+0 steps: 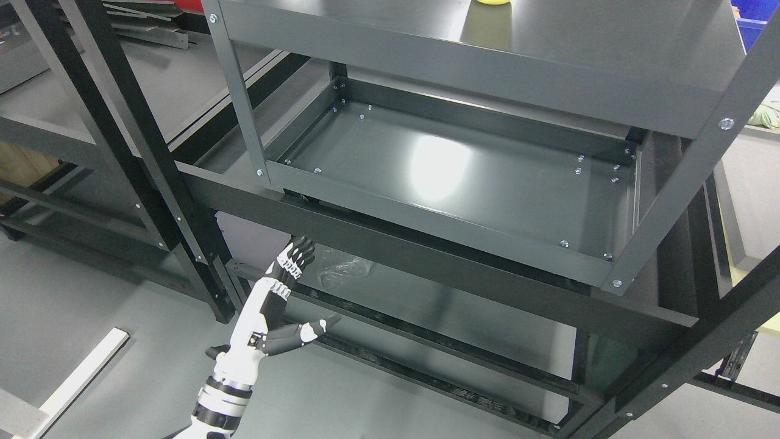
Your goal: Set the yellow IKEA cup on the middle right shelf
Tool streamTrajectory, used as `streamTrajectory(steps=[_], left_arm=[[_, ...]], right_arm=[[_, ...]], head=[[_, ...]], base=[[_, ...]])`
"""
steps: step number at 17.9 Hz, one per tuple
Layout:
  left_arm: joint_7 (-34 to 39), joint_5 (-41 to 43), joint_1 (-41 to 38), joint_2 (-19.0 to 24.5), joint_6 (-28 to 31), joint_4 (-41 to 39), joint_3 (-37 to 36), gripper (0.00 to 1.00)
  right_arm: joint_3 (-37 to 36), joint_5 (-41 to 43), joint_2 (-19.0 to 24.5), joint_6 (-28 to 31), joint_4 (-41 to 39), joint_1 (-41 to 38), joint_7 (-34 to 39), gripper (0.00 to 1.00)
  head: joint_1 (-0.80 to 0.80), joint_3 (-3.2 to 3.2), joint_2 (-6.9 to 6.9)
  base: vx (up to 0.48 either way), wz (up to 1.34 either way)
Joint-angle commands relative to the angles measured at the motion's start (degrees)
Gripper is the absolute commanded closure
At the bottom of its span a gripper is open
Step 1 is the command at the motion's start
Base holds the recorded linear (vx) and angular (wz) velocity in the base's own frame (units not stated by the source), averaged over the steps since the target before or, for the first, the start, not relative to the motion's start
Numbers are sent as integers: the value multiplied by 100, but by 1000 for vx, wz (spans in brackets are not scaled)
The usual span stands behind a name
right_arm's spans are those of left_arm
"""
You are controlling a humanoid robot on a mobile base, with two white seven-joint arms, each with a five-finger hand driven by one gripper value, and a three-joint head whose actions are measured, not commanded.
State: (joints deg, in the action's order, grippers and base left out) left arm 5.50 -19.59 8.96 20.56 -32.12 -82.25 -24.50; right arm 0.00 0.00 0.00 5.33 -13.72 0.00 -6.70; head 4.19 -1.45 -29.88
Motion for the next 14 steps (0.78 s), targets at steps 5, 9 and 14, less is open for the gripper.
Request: streamTrajectory(steps=[5, 9, 14], left_arm=[[-14, -71, 289, -1377, 3442, -264, 1648, 2], [-49, -71, 537, -1678, 4590, -854, 2125, 2], [-594, -71, 563, -1713, 4600, -1081, 2326, 2]], right_arm=[[97, 141, -100, 3, 0, -79, 2, 1], [97, 141, -100, 3, 0, -79, 2, 1], [97, 141, -100, 3, 0, -79, 2, 1]], head=[[0, 0, 0], [0, 0, 0], [0, 0, 0]], base=[[0, 0], [0, 0], [0, 0]])
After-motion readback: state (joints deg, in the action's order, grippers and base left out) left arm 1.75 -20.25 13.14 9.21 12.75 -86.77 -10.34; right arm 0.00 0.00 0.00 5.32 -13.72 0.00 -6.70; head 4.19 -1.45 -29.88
